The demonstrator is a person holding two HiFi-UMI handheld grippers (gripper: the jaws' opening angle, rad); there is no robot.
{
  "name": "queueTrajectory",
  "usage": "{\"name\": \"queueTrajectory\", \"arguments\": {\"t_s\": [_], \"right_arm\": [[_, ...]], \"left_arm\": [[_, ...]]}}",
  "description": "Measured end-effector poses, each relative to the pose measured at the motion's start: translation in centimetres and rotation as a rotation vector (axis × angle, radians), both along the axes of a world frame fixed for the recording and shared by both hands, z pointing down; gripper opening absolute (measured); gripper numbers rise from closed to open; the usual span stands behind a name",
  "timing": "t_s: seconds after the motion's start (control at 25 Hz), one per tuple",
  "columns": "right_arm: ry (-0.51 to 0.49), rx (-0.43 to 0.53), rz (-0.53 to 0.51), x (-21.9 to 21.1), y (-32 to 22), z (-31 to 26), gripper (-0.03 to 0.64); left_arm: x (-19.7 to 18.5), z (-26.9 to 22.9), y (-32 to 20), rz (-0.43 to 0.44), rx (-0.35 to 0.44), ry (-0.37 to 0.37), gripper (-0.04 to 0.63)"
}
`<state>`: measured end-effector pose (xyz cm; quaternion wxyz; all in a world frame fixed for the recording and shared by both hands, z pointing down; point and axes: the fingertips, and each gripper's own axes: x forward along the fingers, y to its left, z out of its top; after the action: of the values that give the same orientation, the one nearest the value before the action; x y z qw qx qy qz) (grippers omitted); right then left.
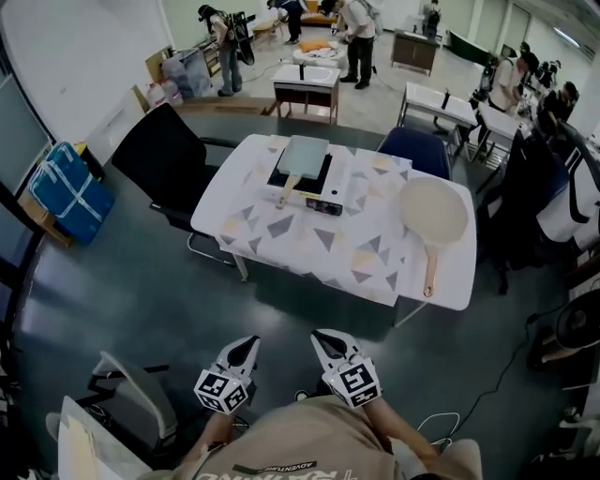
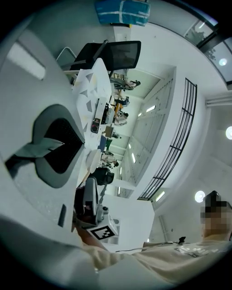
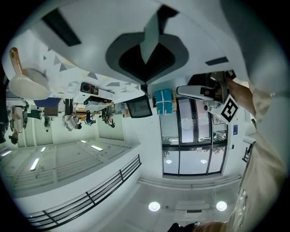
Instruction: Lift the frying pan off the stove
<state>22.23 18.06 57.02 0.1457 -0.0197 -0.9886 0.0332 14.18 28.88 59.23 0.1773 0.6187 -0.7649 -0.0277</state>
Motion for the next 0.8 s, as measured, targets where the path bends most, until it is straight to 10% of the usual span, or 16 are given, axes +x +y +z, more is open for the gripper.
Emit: {"name": "queueTrajectory", "arguments": {"t_s": [0.8], "right_arm": [[-0.011, -0.08, -0.159, -12.8, -13.8, 1.6, 0.003]], "left_arm": [[-9.2, -0.4, -12.9, -0.087, -0.091, 0.007, 0.0]]}}
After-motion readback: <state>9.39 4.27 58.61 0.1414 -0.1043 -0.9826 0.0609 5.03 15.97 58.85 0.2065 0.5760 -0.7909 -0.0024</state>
